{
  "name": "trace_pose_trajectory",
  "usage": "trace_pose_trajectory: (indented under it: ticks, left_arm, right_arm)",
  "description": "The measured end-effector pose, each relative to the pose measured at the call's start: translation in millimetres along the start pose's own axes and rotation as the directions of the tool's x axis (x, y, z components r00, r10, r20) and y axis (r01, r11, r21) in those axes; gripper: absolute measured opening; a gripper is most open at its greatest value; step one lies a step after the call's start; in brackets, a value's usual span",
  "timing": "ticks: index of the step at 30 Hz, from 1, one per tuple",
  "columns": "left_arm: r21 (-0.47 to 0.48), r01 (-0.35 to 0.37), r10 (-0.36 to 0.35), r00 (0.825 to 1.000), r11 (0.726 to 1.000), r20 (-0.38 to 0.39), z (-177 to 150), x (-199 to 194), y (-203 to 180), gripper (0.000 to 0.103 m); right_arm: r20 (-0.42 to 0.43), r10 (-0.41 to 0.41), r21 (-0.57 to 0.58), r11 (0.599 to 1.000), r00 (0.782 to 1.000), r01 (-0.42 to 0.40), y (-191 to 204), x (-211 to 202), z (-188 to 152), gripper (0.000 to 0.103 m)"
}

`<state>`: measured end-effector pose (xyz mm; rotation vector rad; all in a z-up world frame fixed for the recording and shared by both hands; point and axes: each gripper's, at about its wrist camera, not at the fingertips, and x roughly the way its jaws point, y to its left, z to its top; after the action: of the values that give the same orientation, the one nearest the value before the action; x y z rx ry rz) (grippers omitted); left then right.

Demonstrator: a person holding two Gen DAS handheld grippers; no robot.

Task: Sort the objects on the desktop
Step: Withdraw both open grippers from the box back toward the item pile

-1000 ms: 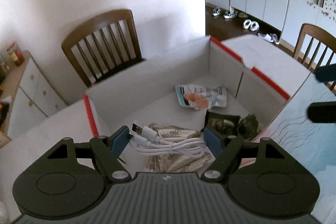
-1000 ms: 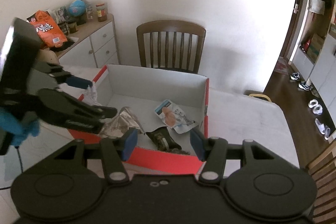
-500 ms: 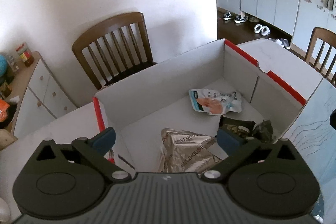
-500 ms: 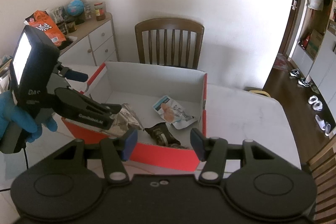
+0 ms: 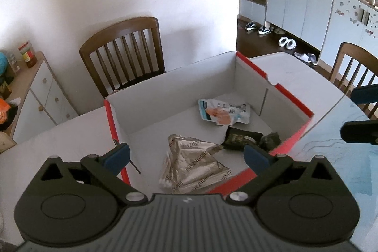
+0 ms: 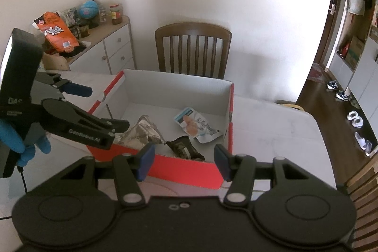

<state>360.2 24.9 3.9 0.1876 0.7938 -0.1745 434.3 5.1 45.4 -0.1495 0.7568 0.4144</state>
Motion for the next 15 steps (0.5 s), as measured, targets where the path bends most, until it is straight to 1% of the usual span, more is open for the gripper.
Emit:
trace_pose_trajectory:
  ticks: [15]
  left_arm:
    - [-0.03, -0.015, 0.016, 0.999, 0.999, 0.029, -18, -55, -22, 0.103]
  right_arm:
    - [0.026, 0.021, -0.013, 1.0, 0.999, -0.021, 1, -37, -17, 0.055]
